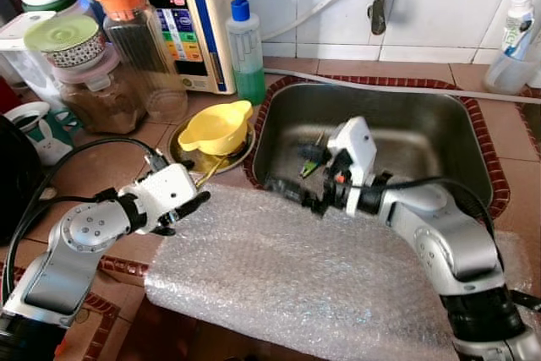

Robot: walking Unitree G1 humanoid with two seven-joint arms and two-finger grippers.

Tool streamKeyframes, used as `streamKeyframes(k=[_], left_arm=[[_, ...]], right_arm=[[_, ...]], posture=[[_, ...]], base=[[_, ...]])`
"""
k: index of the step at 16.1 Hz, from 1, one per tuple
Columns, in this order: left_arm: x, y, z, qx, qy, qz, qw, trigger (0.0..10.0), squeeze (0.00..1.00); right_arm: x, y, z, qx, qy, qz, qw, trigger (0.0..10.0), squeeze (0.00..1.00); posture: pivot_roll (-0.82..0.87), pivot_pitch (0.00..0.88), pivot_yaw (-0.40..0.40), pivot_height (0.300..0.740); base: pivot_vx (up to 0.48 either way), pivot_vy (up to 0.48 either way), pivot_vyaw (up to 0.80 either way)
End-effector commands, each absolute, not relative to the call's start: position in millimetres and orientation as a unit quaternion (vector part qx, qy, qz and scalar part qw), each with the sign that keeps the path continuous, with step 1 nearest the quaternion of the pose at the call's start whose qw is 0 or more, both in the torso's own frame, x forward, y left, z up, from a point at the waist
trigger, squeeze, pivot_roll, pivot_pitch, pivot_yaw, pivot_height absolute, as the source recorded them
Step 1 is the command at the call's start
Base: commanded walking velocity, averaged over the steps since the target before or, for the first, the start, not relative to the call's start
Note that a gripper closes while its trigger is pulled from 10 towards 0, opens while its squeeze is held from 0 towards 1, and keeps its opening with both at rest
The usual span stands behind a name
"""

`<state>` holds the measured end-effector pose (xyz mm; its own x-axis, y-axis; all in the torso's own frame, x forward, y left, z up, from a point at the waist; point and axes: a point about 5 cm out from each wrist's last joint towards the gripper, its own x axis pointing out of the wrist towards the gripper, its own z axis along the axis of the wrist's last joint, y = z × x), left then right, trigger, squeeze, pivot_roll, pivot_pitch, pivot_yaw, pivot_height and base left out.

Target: Kitchen organization

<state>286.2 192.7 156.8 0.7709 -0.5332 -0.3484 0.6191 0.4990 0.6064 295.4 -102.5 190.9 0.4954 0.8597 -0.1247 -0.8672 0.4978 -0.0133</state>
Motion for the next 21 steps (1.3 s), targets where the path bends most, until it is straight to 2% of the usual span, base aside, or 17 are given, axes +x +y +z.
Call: streamKeyframes(k=[1,3,4,5,21], left_arm=[[286.5,194.5,154.0,0.376,0.067,-0.336,0.861,10.0,0.00],[286.0,193.4,151.9,0.375,0.070,-0.340,0.859,10.0,0.00],[286.0,193.0,151.8,0.374,0.069,-0.341,0.860,6.7,0.00],[285.9,192.3,151.2,0.370,0.068,-0.343,0.861,0.0,0.00],[287.1,188.5,151.4,0.370,0.061,-0.348,0.859,0.0,0.00]], right_arm=[[289.1,-97.0,194.0,-0.041,0.051,0.524,0.849,10.0,0.00],[285.9,-96.9,191.3,-0.047,0.062,0.535,0.842,10.0,0.00],[285.9,-97.2,190.5,-0.050,0.062,0.534,0.842,10.0,0.00],[286.0,-98.0,189.2,-0.053,0.065,0.532,0.843,10.0,0.00],[282.5,-98.1,176.8,-0.101,0.083,0.531,0.837,10.0,0.00]], posture=[[-0.18,0.107,0.131,0.740],[-0.18,0.105,0.130,0.740],[-0.18,0.105,0.130,0.740],[-0.18,0.104,0.130,0.740],[-0.19,0.110,0.137,0.740]], base=[[0.000,0.000,0.00],[0.000,0.000,0.00],[0.000,0.000,0.00],[0.000,0.000,0.00],[0.000,0.000,0.00]])
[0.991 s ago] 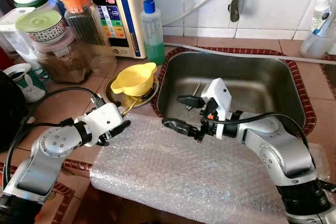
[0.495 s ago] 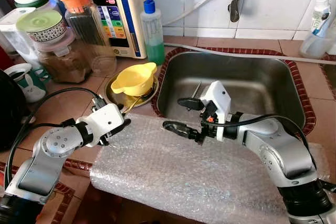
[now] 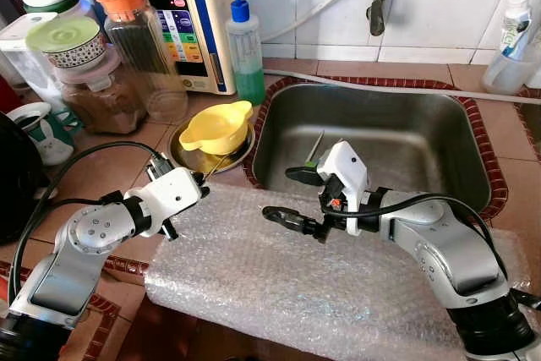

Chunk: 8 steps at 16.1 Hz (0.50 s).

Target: Kitchen organization

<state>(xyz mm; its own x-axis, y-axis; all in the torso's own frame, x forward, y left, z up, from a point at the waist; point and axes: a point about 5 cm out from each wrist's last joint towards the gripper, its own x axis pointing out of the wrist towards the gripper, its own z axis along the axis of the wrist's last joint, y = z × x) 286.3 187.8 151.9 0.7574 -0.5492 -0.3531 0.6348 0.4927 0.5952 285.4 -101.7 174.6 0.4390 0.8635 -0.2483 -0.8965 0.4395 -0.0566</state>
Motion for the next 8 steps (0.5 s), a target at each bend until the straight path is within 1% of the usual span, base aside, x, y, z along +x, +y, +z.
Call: streamKeyframes(k=[1,8], left_arm=[[287.2,187.9,151.4,0.369,0.060,-0.349,0.859,0.0,0.00],[288.1,189.4,153.7,0.374,0.059,-0.346,0.858,0.0,0.00]], right_arm=[[282.3,-98.3,176.1,-0.103,0.084,0.532,0.837,10.0,0.00],[282.8,-99.5,175.1,-0.109,0.083,0.530,0.837,10.0,0.00]], posture=[[-0.19,0.110,0.135,0.740],[-0.19,0.110,0.136,0.740]], base=[[0.000,0.000,0.00],[0.000,0.000,0.00]])
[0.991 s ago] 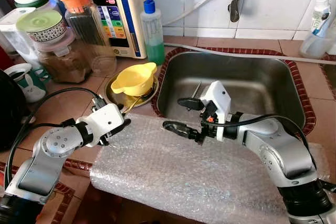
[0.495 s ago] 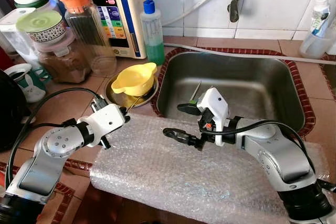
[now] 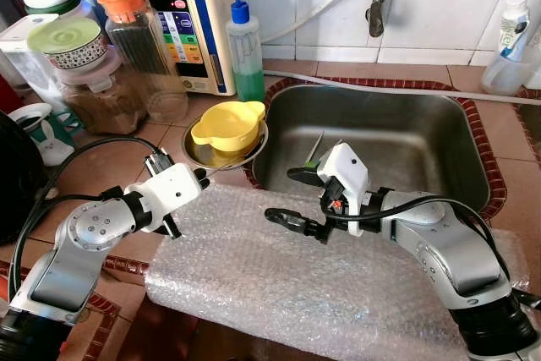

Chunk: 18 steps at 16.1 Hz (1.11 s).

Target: Kitchen organization

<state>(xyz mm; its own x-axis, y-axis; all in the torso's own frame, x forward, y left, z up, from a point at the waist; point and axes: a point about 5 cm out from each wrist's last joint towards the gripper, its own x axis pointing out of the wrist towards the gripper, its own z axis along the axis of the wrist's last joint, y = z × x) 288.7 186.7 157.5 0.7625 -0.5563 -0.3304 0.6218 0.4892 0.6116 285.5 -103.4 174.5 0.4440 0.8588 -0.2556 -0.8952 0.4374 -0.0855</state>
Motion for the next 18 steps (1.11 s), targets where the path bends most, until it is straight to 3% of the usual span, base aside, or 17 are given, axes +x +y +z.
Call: streamKeyframes(k=[1,4,12,18], left_arm=[[288.3,191.4,154.7,0.376,0.060,-0.344,0.858,0.0,0.00],[290.1,200.7,156.2,0.385,0.069,-0.332,0.858,0.0,0.00],[284.9,226.7,152.3,0.397,0.111,-0.306,0.858,0.0,0.00],[276.2,206.4,165.7,0.332,0.071,-0.372,0.864,0.0,0.00]], right_arm=[[284.2,-100.2,175.7,-0.110,0.079,0.525,0.840,10.0,0.00],[291.6,-102.4,180.2,-0.111,0.063,0.502,0.855,10.0,0.00],[296.6,-105.3,179.2,-0.125,0.059,0.488,0.862,10.0,0.00],[299.1,-107.3,178.7,-0.129,0.056,0.484,0.864,10.0,0.00]], posture=[[-0.19,0.110,0.136,0.740],[-0.19,0.110,0.136,0.740],[-0.19,0.112,0.130,0.740],[-0.19,0.111,0.124,0.740]], base=[[0.000,0.000,0.00],[0.000,0.000,0.00],[0.000,0.000,0.00],[0.000,0.000,0.00]])
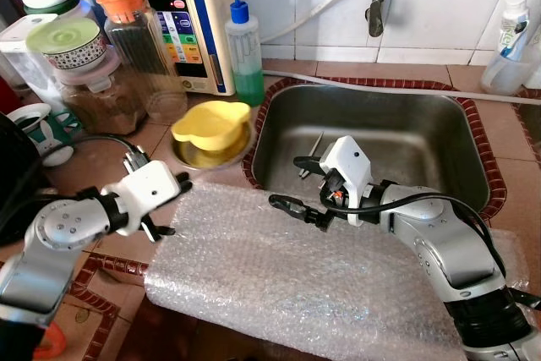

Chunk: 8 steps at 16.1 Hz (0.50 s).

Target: Kitchen organization

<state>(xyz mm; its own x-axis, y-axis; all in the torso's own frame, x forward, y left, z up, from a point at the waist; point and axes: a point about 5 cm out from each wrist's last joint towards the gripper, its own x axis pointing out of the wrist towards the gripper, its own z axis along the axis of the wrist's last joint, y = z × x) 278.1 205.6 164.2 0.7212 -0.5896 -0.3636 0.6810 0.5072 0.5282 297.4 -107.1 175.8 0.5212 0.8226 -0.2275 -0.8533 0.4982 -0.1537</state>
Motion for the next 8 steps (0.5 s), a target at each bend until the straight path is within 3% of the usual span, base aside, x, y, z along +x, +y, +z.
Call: streamKeyframes(k=[1,3,8], left_arm=[[274.8,203.5,166.8,0.322,0.069,-0.379,0.865,0.0,0.00],[274.5,198.4,176.0,0.291,0.054,-0.391,0.872,0.0,0.00],[278.0,207.6,175.3,0.325,0.065,-0.368,0.869,0.0,0.00]], right_arm=[[300.0,-108.0,179.9,-0.130,0.051,0.479,0.866,10.0,0.00],[304.0,-110.2,183.6,-0.125,0.039,0.467,0.874,10.0,0.00],[310.4,-112.6,184.8,-0.131,0.028,0.446,0.885,10.0,0.00]], posture=[[-0.19,0.111,0.124,0.740],[-0.19,0.108,0.122,0.740],[-0.19,0.103,0.122,0.740]], base=[[0.000,0.000,0.00],[0.000,0.000,0.00],[0.000,0.000,0.00]])
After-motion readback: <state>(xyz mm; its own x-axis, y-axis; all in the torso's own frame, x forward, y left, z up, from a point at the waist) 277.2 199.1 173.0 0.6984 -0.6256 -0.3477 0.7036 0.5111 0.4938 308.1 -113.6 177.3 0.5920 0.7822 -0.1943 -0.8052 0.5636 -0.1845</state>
